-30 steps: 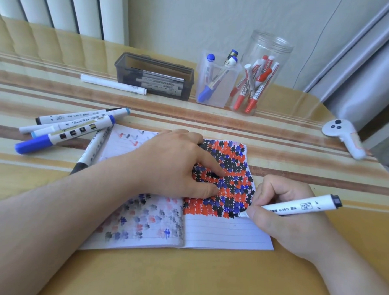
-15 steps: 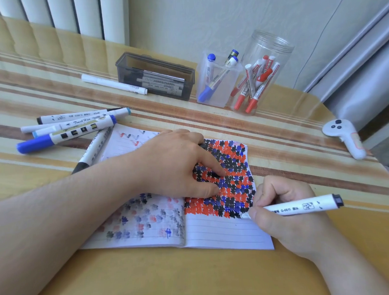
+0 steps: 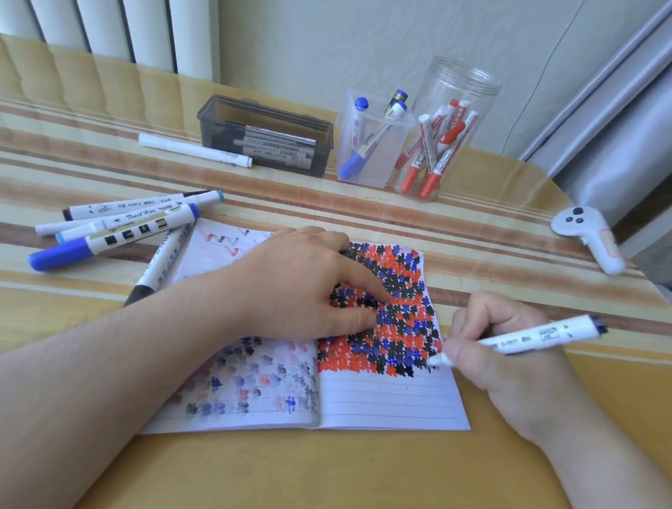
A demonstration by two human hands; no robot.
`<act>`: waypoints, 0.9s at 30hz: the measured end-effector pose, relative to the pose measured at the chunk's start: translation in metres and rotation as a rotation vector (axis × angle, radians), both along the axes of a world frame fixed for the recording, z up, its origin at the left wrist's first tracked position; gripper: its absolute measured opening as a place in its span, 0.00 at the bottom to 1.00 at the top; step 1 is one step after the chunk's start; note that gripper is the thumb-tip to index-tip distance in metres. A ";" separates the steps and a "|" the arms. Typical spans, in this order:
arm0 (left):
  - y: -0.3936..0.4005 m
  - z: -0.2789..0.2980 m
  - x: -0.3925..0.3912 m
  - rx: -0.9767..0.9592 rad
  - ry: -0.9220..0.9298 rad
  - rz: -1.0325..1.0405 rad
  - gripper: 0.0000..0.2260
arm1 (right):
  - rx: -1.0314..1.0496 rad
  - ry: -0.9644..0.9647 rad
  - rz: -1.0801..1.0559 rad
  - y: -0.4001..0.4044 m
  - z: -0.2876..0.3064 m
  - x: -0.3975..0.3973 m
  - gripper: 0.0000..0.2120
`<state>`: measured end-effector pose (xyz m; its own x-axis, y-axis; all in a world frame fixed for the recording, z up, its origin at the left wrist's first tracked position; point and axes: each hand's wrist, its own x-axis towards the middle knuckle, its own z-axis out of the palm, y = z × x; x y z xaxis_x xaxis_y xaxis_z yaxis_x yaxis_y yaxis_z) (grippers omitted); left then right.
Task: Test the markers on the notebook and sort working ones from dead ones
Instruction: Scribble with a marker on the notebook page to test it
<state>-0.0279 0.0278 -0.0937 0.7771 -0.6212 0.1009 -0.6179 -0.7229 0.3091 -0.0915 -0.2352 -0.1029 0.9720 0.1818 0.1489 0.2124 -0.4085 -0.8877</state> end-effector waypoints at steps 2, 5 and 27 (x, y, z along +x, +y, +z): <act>0.002 -0.003 0.000 -0.101 0.019 0.005 0.17 | 0.341 0.090 0.022 -0.002 0.010 0.003 0.17; 0.006 -0.005 0.002 -0.331 0.127 0.055 0.17 | 0.611 0.123 0.103 -0.007 0.045 0.014 0.18; 0.008 -0.001 0.014 -0.496 0.155 0.334 0.08 | 0.783 0.314 0.141 0.039 0.010 0.095 0.05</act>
<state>-0.0138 0.0358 -0.0948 0.9504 -0.2498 0.1854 -0.3038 -0.6167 0.7262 0.0036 -0.1966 -0.0925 0.9653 0.2610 0.0098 -0.0877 0.3592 -0.9291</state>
